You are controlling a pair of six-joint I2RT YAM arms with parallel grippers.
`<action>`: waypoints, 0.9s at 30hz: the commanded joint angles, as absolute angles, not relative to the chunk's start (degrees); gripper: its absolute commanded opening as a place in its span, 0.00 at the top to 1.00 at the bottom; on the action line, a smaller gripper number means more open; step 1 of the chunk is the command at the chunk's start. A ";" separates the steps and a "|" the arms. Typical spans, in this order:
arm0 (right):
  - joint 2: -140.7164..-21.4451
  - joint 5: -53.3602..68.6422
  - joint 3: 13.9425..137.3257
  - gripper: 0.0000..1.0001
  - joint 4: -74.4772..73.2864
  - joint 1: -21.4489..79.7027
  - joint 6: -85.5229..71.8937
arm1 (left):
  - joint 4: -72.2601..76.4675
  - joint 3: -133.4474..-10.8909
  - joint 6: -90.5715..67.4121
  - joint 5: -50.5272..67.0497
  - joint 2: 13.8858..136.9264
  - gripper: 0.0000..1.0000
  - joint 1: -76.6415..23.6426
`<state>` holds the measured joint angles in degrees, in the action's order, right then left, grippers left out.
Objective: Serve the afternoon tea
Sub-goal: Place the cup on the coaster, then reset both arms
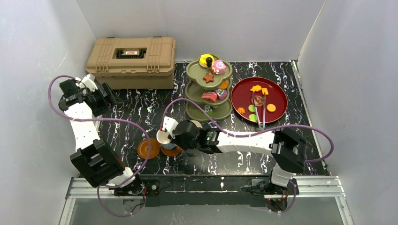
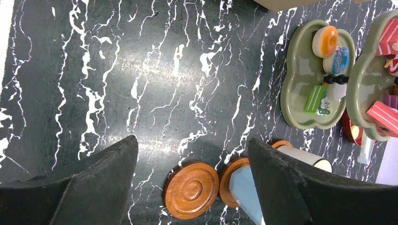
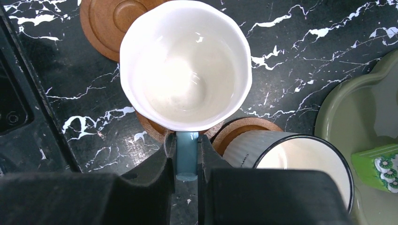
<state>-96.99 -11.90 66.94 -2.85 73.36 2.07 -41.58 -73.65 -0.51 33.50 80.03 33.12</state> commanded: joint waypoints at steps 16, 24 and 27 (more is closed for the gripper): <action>-88.02 -22.73 68.42 0.02 2.19 76.03 0.44 | -40.24 -71.70 2.29 34.20 75.59 0.02 28.52; -70.91 -40.37 60.05 0.02 -3.72 72.28 -5.58 | -23.35 -55.13 0.80 34.97 66.30 0.02 20.56; -62.92 -45.64 51.80 0.02 -5.90 64.22 -10.83 | -9.82 -43.38 1.05 34.29 63.22 0.02 17.89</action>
<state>-71.09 -33.47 59.99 -1.76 72.84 -3.38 -25.39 -54.00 1.13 33.76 67.07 20.53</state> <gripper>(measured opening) 0.983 0.980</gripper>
